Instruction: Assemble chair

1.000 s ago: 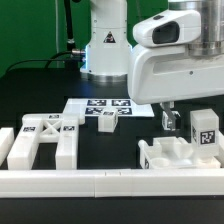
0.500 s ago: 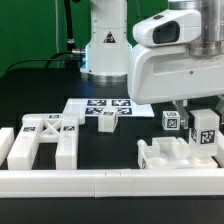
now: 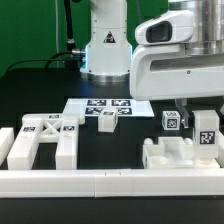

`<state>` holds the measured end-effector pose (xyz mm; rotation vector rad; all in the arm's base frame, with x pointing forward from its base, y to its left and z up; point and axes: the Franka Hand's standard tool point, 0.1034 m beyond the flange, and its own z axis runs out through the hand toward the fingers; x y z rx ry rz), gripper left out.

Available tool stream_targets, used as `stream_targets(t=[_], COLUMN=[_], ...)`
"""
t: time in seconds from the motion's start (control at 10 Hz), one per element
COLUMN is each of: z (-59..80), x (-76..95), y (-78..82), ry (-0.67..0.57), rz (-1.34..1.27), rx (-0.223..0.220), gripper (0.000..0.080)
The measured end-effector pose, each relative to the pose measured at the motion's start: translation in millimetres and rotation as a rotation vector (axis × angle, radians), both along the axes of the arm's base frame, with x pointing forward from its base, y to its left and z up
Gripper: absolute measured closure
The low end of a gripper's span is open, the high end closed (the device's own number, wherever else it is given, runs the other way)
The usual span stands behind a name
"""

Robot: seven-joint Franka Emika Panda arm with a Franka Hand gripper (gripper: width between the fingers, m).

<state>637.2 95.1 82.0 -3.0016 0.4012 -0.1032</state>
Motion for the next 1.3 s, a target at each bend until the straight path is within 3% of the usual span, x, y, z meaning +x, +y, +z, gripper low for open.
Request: stream_targets(t=[0.4,0.6,1.1,1.3], z=[-0.4,-1.0,-1.3,-1.7], x=[-0.7,1.5,3.6,2.7], y=[13.5,17.4,21.7,23.9], ry=[0.017,0.052,0.106,0.098], rz=[-0.402,-0.69,-0.961,-0.888], rx=[0.054,0.116,0.148,0.142], gripper=[0.0512,0.0512,0.0502,0.0191])
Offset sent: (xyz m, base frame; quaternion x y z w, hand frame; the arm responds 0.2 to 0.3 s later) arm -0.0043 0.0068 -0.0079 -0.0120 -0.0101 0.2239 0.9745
